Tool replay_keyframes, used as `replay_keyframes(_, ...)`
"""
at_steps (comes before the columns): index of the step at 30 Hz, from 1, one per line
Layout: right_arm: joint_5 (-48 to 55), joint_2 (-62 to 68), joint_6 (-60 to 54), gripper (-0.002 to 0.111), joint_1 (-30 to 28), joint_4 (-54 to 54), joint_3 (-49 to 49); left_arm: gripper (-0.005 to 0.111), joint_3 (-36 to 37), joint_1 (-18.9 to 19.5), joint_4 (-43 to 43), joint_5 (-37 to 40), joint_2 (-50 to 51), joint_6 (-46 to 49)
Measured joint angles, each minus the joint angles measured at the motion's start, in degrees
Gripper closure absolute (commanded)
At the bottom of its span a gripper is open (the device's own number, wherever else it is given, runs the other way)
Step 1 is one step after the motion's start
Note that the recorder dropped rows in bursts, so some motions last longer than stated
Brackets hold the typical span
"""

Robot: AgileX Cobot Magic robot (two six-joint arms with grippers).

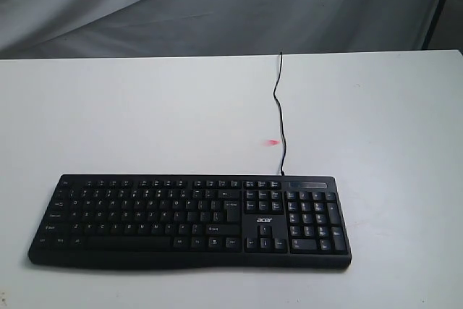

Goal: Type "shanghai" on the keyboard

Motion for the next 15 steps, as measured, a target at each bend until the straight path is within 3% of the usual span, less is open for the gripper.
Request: replay_keyframes(15, 19.5, 18.2, -8.1, 0.108, 0.0, -4.8, -33.5, 0.106, 0.0, 0.0, 0.0, 0.0, 0.0, 0.0)
